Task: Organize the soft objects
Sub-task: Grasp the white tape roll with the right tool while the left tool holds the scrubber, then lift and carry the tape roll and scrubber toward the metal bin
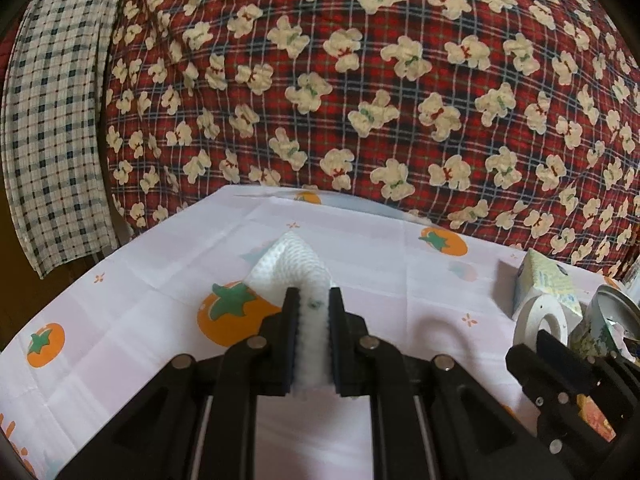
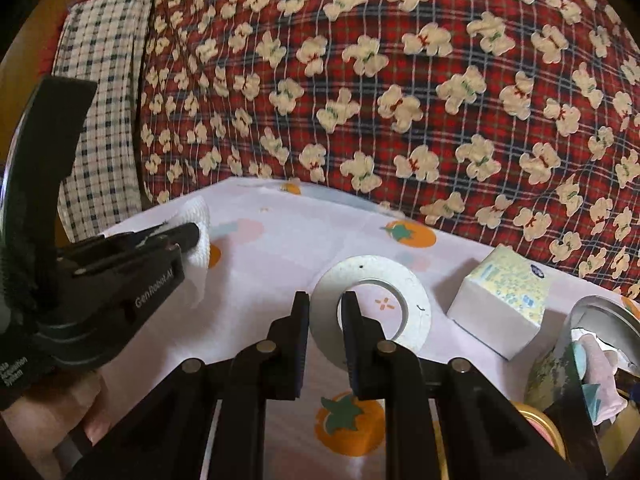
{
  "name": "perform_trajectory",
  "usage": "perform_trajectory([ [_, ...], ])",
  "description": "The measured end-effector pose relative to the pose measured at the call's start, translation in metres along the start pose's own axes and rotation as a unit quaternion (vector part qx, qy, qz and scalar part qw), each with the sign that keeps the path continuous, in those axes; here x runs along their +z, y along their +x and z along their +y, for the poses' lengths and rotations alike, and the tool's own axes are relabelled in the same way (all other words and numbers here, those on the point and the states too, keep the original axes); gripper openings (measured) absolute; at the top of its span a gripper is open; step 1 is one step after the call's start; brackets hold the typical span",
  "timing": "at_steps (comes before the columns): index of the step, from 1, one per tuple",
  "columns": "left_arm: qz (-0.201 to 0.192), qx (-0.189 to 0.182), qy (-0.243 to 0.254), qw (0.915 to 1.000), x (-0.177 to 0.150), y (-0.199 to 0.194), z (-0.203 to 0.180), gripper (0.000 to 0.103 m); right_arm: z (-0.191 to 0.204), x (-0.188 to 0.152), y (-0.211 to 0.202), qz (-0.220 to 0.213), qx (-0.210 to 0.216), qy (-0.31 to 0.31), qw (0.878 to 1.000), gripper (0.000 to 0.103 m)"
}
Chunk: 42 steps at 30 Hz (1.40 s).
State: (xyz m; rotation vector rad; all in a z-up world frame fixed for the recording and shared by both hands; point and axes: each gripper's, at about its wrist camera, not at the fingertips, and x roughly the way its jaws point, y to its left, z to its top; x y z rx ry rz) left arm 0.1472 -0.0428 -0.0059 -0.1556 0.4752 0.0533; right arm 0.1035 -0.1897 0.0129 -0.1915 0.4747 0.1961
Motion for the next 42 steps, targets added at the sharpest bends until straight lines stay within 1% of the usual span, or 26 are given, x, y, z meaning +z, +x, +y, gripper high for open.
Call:
perform_trajectory([
  [5,-0.008,-0.007,0.001,0.9999,-0.002,-0.007,-0.005,0.011,-0.004,-0.002,-0.009,-0.018,-0.002,0.007,1.0,0.018],
  [12,-0.026,-0.013,0.018,0.9994,-0.006,-0.019,-0.021,0.011,-0.009,-0.004,-0.022,-0.046,-0.01,0.009,0.999,0.018],
  [15,-0.031,-0.01,0.027,0.9991,-0.007,-0.022,-0.026,0.011,-0.012,-0.005,-0.025,-0.054,-0.012,0.009,0.998,0.018],
  [21,-0.041,-0.009,0.03,0.9987,-0.009,-0.029,-0.03,0.011,-0.022,-0.009,-0.036,-0.071,-0.022,0.015,0.997,0.018],
  [34,-0.066,-0.006,0.06,0.996,-0.016,-0.045,-0.051,0.011,-0.043,-0.016,-0.052,-0.081,-0.035,0.032,0.996,0.018],
  [42,-0.074,-0.009,0.065,0.9951,-0.019,-0.052,-0.058,0.011,-0.051,-0.02,-0.06,-0.087,-0.038,0.037,0.995,0.018],
])
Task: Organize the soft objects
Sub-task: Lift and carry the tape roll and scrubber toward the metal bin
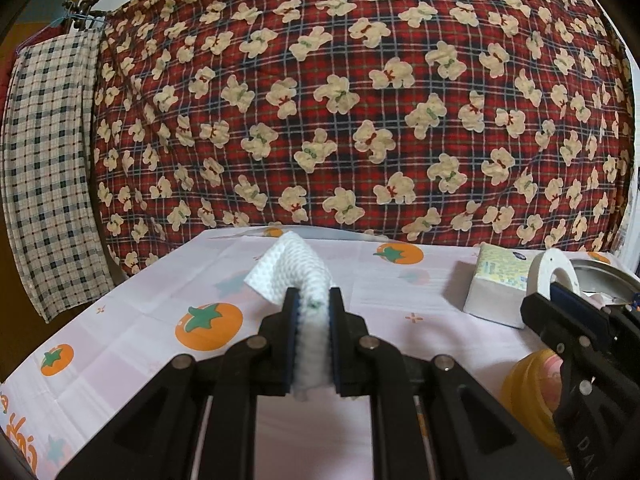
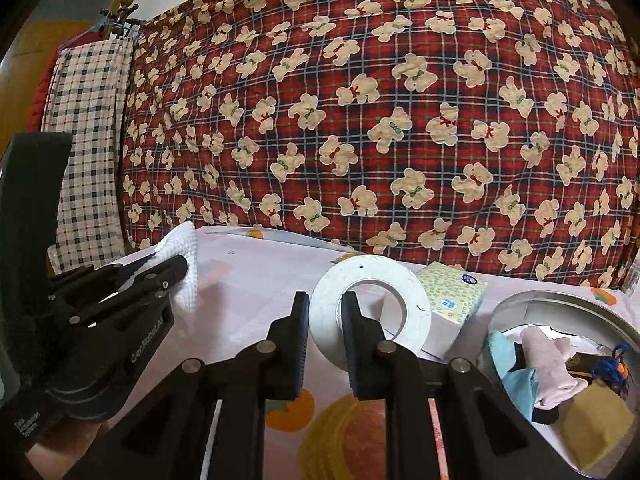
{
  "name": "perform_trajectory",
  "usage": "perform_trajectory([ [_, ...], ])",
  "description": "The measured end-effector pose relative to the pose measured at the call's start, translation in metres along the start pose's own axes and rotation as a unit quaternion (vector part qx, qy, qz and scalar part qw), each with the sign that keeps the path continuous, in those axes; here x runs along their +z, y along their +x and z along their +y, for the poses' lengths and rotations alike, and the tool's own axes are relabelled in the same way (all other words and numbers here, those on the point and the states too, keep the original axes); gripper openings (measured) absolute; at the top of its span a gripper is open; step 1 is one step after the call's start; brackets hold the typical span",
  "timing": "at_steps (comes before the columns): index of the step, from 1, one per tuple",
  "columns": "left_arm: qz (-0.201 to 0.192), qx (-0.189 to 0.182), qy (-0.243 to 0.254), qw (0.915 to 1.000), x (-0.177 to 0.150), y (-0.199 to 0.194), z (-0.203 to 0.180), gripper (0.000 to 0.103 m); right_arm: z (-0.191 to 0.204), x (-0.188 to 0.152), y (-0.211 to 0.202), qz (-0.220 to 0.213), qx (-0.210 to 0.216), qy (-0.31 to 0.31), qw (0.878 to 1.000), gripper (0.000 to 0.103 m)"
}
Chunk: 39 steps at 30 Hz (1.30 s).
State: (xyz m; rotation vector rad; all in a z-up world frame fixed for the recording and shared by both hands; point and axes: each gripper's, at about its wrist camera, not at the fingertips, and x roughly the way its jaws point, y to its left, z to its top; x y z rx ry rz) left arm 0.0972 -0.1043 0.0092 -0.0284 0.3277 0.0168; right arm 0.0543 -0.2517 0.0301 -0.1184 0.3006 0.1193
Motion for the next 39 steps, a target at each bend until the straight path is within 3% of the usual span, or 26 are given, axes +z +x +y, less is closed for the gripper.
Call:
perform_trajectory([
  [39,0.002,-0.022,0.02,0.9996,-0.001,-0.008,-0.049,0.011,-0.042,-0.007,-0.02,-0.007,-0.014,0.036,0.999,0.018],
])
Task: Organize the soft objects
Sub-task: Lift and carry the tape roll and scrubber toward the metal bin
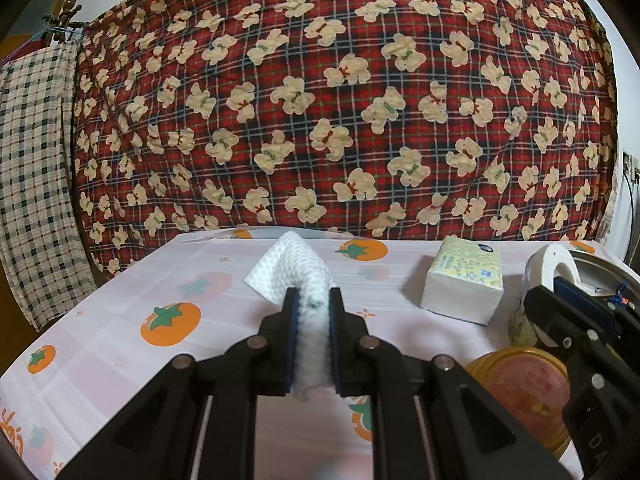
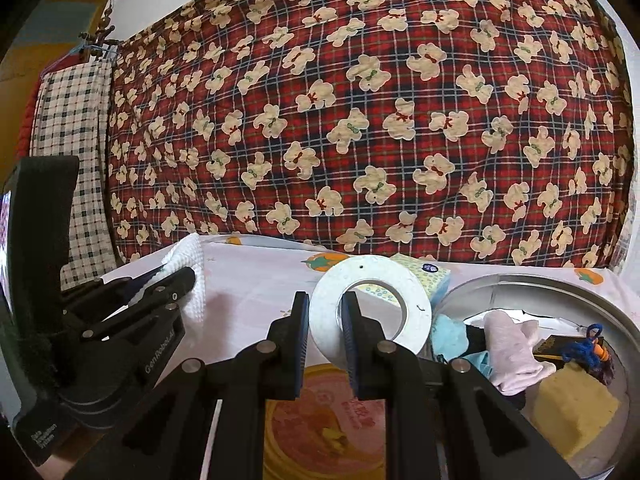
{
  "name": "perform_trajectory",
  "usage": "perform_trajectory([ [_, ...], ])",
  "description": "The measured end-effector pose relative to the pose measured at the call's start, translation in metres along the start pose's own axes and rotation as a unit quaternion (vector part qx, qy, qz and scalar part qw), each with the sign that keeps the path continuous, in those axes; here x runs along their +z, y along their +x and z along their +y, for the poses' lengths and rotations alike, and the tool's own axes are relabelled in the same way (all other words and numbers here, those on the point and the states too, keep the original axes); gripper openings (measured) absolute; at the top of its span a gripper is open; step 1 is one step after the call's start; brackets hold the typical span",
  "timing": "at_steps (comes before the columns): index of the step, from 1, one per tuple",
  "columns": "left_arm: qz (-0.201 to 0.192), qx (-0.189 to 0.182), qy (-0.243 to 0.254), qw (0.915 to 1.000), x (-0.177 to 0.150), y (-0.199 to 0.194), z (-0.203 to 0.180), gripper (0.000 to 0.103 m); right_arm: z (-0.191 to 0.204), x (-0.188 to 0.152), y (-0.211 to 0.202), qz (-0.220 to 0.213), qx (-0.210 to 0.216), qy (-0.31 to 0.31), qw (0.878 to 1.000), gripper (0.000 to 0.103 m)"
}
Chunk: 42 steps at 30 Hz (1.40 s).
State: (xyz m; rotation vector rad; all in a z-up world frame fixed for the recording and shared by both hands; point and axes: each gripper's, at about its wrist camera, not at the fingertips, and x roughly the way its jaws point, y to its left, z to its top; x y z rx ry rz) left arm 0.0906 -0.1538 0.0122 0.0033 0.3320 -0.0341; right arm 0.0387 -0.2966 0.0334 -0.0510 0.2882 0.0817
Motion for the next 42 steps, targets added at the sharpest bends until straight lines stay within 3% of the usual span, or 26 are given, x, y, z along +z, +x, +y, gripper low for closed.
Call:
perform_trajectory([
  [42,-0.011,-0.029,0.014,0.9994,-0.002,-0.015,-0.031,0.011,-0.028,-0.003,-0.019,-0.012,-0.012,0.022,1.0,0.018],
])
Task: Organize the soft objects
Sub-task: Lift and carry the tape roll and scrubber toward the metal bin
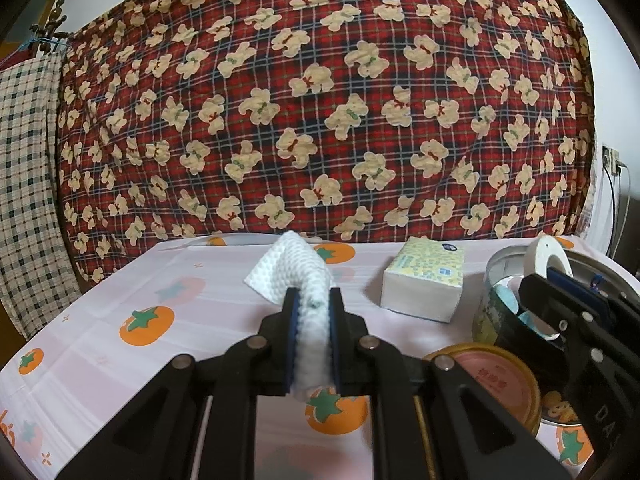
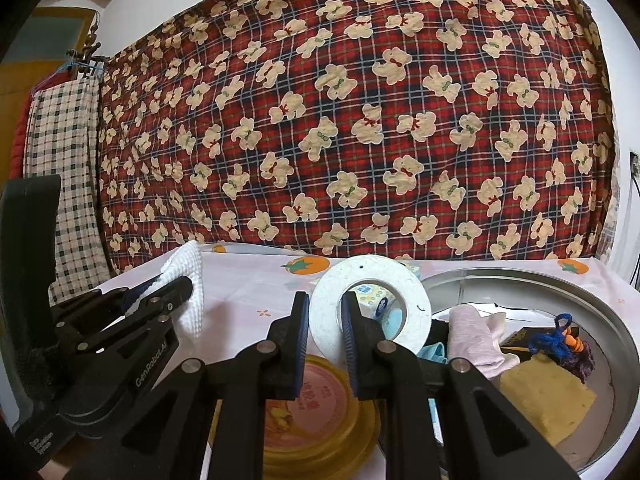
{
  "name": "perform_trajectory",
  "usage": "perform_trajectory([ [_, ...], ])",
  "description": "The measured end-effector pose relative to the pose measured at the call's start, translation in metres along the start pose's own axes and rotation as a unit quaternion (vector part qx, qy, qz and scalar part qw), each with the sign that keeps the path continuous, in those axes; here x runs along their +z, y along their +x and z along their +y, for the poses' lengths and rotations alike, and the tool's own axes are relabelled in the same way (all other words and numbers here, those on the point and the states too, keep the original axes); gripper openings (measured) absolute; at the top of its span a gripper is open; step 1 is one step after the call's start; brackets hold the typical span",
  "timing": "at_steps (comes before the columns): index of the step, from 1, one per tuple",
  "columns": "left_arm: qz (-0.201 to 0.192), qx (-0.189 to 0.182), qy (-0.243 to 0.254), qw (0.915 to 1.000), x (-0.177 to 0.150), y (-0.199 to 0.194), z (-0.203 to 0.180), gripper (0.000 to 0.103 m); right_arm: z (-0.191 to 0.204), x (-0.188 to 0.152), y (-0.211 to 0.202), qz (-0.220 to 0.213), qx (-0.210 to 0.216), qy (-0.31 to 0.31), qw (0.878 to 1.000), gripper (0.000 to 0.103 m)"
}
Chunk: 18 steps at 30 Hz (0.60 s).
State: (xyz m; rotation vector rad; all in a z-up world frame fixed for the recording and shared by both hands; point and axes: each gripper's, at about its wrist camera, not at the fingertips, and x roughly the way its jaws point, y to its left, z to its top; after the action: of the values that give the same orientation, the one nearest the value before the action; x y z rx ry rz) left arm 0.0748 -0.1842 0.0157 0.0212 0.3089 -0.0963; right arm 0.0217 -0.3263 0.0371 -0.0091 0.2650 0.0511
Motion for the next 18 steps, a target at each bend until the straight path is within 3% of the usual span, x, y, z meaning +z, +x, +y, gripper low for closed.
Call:
perform_trajectory([
  [18,-0.01,-0.021,0.003,0.9997,-0.002,-0.012,-0.015,0.011,-0.015,-0.001,-0.012,-0.022,0.009,0.024,0.999,0.018],
])
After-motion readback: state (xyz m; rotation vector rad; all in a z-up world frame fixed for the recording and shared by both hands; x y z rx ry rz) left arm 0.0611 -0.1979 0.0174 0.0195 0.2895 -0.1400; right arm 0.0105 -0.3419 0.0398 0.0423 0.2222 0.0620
